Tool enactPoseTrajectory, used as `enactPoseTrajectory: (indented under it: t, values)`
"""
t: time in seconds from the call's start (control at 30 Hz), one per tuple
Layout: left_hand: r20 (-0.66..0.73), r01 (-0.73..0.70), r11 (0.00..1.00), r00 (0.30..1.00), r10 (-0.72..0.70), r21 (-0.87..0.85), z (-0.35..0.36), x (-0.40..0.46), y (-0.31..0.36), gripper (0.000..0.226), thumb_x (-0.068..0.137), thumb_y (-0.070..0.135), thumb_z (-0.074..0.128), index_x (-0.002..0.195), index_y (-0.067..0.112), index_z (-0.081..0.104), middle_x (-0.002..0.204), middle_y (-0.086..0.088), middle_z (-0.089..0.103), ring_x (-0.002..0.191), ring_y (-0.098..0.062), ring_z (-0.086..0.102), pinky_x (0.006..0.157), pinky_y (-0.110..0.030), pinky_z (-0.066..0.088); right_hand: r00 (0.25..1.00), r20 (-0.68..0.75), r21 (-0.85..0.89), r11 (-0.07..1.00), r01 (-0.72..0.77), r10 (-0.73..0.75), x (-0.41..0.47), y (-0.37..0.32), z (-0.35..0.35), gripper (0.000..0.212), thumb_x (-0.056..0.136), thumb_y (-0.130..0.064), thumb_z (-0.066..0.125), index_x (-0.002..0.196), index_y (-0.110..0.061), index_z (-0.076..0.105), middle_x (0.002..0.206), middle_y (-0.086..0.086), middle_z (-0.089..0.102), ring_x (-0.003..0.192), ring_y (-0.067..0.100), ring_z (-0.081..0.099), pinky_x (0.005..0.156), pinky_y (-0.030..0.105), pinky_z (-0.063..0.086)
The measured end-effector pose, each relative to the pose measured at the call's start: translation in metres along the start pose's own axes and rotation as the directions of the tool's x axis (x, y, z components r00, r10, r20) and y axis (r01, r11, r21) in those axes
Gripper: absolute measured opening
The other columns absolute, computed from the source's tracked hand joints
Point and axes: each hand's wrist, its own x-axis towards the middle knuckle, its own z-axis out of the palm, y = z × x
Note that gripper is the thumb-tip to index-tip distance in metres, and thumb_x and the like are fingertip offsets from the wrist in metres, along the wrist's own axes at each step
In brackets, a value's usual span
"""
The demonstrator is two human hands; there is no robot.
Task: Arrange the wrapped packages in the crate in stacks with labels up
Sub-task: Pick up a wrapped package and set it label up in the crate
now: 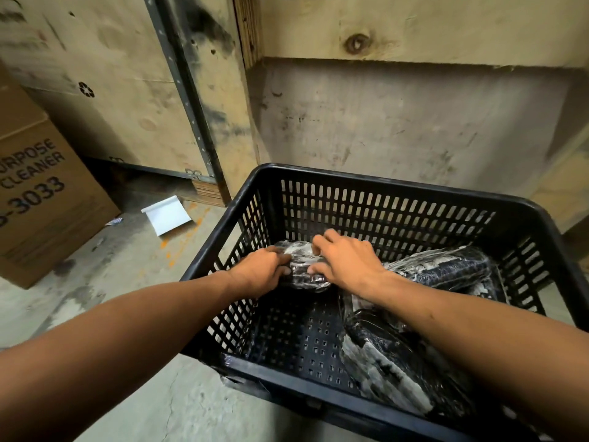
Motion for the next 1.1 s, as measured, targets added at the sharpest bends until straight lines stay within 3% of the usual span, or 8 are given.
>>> enactPoseTrajectory:
  t: [0.1, 0.17, 0.27, 0.5, 0.63, 0.73, 0.93, 1.1]
  values:
    - [-0.064, 0.03, 0.99, 0.997, -0.039, -0.141, -0.008, 0.0, 0.003, 0.056, 0.104, 0.039, 0.049, 0.157, 0.027, 0.035, 0.158, -0.008, 0.037, 0.143, -0.029, 0.039, 0.12, -0.044, 0.031, 0.991, -0.082, 0.181, 0.979, -0.091, 0.108, 0.007, 0.006, -0.01, 0.019, 0.098, -0.044, 0.063, 0.11, -0.031, 0.06, 0.108, -0.004, 0.059, 0.087, 0.018, 0.063, 0.082, 0.048, 0.058]
    - [-0.039, 0.009, 0.993, 0.999, -0.014, -0.119, -0.016, 0.002, 0.005, 0.073, 0.098, 0.042, 0.06, 0.16, 0.033, 0.023, 0.162, -0.01, 0.028, 0.148, -0.029, 0.029, 0.123, -0.045, 0.024, 0.974, -0.101, 0.28, 0.945, -0.168, 0.203, 0.016, 0.014, -0.021, 0.008, 0.099, -0.033, 0.065, 0.106, -0.031, 0.068, 0.102, -0.005, 0.066, 0.091, 0.017, 0.064, 0.089, 0.05, 0.057]
    - [-0.044, -0.014, 0.998, 0.999, 0.011, -0.067, -0.018, 0.006, 0.01, 0.081, 0.095, 0.03, 0.067, 0.16, 0.038, 0.019, 0.161, -0.01, 0.027, 0.147, -0.029, 0.029, 0.123, -0.045, 0.025, 0.971, -0.053, 0.324, 0.924, -0.203, 0.232, 0.024, 0.023, -0.031, 0.018, 0.099, -0.02, 0.066, 0.11, -0.029, 0.077, 0.112, -0.002, 0.076, 0.105, 0.019, 0.069, 0.096, 0.049, 0.056]
    - [-0.121, -0.017, 0.993, 0.993, 0.002, -0.121, -0.017, 0.014, 0.007, 0.067, 0.099, 0.022, 0.06, 0.157, 0.037, 0.031, 0.154, -0.012, 0.035, 0.139, -0.031, 0.041, 0.119, -0.044, 0.032, 0.996, 0.048, 0.321, 0.943, -0.09, 0.079, 0.023, 0.033, -0.031, 0.037, 0.103, -0.02, 0.054, 0.132, -0.039, 0.067, 0.132, 0.007, 0.069, 0.088, 0.022, 0.073, 0.079, 0.039, 0.061]
    - [-0.219, -0.065, 0.981, 0.975, 0.023, -0.183, -0.026, 0.012, 0.011, 0.057, 0.098, 0.02, 0.061, 0.152, 0.031, 0.045, 0.146, -0.006, 0.044, 0.126, -0.024, 0.052, 0.105, -0.029, 0.043, 0.991, 0.13, 0.43, 0.901, -0.064, 0.009, 0.017, 0.046, -0.041, 0.043, 0.094, -0.036, 0.069, 0.136, -0.045, 0.063, 0.133, 0.003, 0.062, 0.123, 0.022, 0.056, 0.104, 0.044, 0.046]
    - [-0.29, -0.112, 0.955, 0.957, 0.028, -0.276, -0.044, 0.01, 0.017, 0.05, 0.097, 0.017, 0.064, 0.145, 0.025, 0.055, 0.14, -0.003, 0.053, 0.119, -0.02, 0.056, 0.102, -0.03, 0.048, 0.991, 0.133, 0.5, 0.862, -0.083, 0.018, 0.016, 0.048, -0.052, 0.055, 0.081, -0.038, 0.084, 0.133, -0.039, 0.065, 0.124, 0.006, 0.058, 0.117, 0.022, 0.053, 0.103, 0.042, 0.044]
    - [-0.343, -0.208, 0.867, 0.938, 0.046, -0.454, -0.082, 0.0, 0.019, 0.04, 0.093, 0.02, 0.073, 0.132, 0.021, 0.067, 0.124, 0.0, 0.065, 0.111, -0.012, 0.062, 0.101, -0.027, 0.049, 0.999, -0.032, 0.693, 0.721, -0.009, 0.043, 0.018, 0.043, -0.077, 0.025, 0.092, -0.025, 0.076, 0.115, -0.031, 0.071, 0.122, -0.001, 0.063, 0.113, 0.015, 0.057, 0.098, 0.035, 0.044]
    - [-0.383, -0.292, 0.678, 0.923, 0.016, -0.675, -0.103, -0.009, 0.028, 0.027, 0.08, 0.031, 0.084, 0.107, 0.033, 0.077, 0.104, 0.013, 0.077, 0.097, 0.0, 0.072, 0.082, -0.017, 0.059, 0.992, -0.072, 0.798, 0.603, -0.006, 0.105, 0.006, 0.046, -0.086, 0.025, 0.097, -0.014, 0.069, 0.116, -0.03, 0.076, 0.098, -0.021, 0.071, 0.096, -0.003, 0.062, 0.095, 0.027, 0.05]
